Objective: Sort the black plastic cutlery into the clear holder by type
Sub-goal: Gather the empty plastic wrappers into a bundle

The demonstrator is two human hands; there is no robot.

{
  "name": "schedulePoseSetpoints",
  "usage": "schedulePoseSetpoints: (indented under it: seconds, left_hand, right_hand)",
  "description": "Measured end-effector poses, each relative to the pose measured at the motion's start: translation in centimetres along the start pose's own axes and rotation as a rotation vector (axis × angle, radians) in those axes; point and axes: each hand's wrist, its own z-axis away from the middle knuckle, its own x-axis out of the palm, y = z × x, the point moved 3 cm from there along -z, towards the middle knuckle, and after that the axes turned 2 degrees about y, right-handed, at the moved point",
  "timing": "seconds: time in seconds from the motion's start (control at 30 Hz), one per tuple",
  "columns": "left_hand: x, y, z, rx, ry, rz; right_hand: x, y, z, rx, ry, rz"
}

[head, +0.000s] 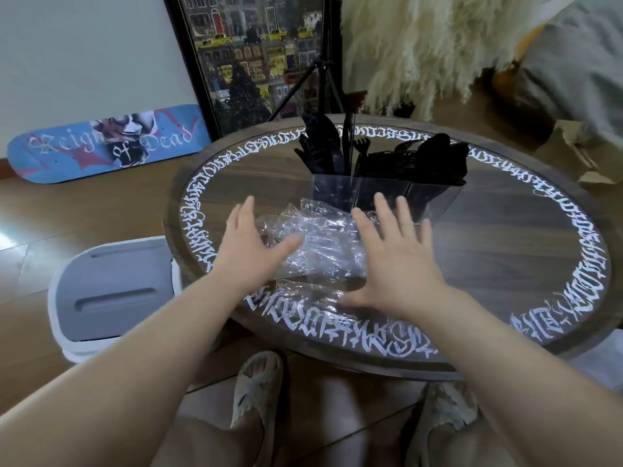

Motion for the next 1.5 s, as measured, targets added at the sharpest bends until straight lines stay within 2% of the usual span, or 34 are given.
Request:
schedulePoseSetpoints:
  seconds: [0.17,0.3,0.53,0.63,0.7,0.8,0.9,1.0,1.1,1.37,1.5]
  left_hand:
    - [0.7,-0.7,-1.9,-0.122,-0.135,0.065]
    - [2.0,-0.3,-2.4,-0.076,-0.199,0.094]
    - [2.1,0.6,-2.7,0.044,-0.135,0.072]
    - [1.9,0.2,-2.9,0.037,-0.117,0.107]
    - [1.5,0.1,-2.8,0.05,-0.05,0.126]
    - [0.9,0.6,-2.3,0.173,0.057,0.047]
    - [1.2,0.9,-2.2,0.22,0.001,-0.058]
    - [1.3,0.8,-2.2,0.173,-0.066,-0.134]
    - [0.3,0.5,-2.0,0.109,-0.075,-0.131]
    - [-7.7,-4.7,0.6,0.039,0.089,-0.144]
    - [-10.4,-7.6,2.5,0.023,0.123,-0.168]
  right_hand:
    - [2.8,-0.2,-2.2,-0.085,-0.21,0.02]
    - [3.5,-0.3,-3.2,-0.111,-0.24,-0.058]
    - [3.3,-0.8,-4.8,-0.15,-0.172,-0.037]
    - [3.3,-0.8,-5.4,-0.12,-0.224,-0.107]
    - [3.5,-0.8,-5.5,-0.079,-0.245,-0.163]
    - [3.9,-0.8,-5.4,-0.064,-0.199,-0.159]
    - [4.2,-0.6,-5.2,-0.082,-0.107,-0.197]
    - [4.3,-0.9,-5.0,-0.116,-0.056,-0.246]
    - [4.0,-1.6,-4.8,-0.134,-0.076,-0.22]
    - [0.5,-4.7,-4.5,-0.166,0.082,-0.263]
    - [0.1,-5.9,-4.4,-0.145,0.094,-0.25]
